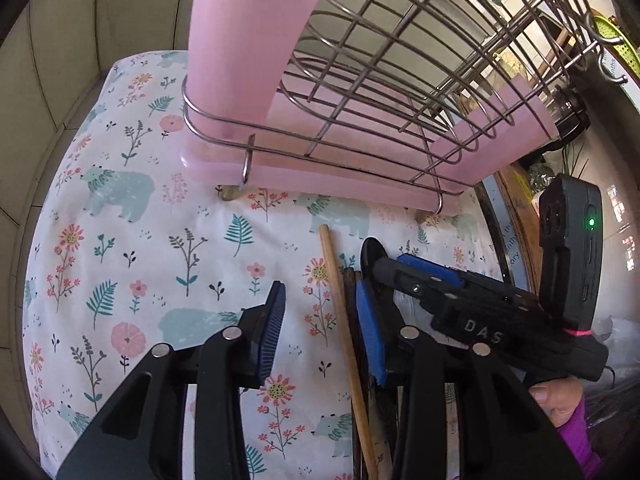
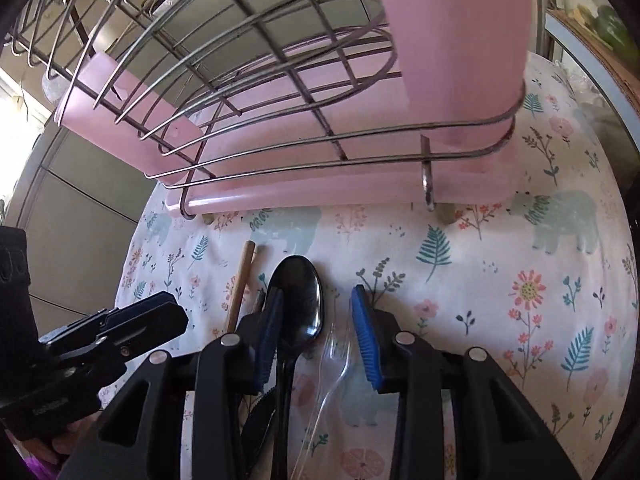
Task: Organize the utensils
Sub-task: 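Grasp a wooden chopstick with the left tool while the right tool grasps the black spoon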
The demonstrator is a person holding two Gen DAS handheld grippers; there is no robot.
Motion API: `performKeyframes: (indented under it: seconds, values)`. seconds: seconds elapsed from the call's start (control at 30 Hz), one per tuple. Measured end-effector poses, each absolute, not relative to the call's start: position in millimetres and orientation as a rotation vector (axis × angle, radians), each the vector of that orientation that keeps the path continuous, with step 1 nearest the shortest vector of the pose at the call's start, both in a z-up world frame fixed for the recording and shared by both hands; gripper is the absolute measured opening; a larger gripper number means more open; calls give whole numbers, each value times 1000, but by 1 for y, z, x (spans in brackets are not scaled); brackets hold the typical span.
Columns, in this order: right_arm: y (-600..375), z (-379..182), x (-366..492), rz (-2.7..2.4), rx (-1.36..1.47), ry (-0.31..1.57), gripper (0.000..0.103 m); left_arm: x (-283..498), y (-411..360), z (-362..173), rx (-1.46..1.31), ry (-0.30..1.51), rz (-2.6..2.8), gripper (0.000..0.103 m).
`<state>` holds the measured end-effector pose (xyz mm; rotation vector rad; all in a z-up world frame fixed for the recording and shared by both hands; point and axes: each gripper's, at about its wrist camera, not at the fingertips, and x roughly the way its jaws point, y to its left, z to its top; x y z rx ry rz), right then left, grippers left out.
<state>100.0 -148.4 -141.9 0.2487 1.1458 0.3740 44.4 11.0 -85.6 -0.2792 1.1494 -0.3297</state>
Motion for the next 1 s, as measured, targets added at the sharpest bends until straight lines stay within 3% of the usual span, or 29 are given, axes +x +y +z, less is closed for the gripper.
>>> performKeyframes:
  seconds: [0.03, 0.1, 0.13, 0.3, 0.37, 0.43, 0.57, 1.0]
  values:
    - [-147, -141, 100, 370, 238, 1140, 31, 51, 9, -86, -274, 1165, -324, 31]
    - [-148, -139, 101, 384, 238, 1121, 5, 62, 6, -89, -271, 1199, -316, 28]
    - [-152, -140, 102, 387, 262, 1127, 3, 68, 4, -91, -272, 1218, -317, 27]
    - [-177, -130, 97, 382, 332, 1087, 2, 87, -7, -101, -251, 1285, -315, 26]
    - [-185, -125, 93, 384, 355, 1074, 2, 89, -15, -104, -232, 1300, -311, 21]
    - [-190, -120, 91, 385, 362, 1060, 2, 92, -22, -108, -203, 1314, -306, 7]
    - [-202, -107, 89, 381, 373, 1032, 2, 93, -22, -106, -214, 1304, -295, 6]
    - [-208, -24, 53, 294, 220, 733, 2, 41, 30, -8, -268, 929, -325, 6]
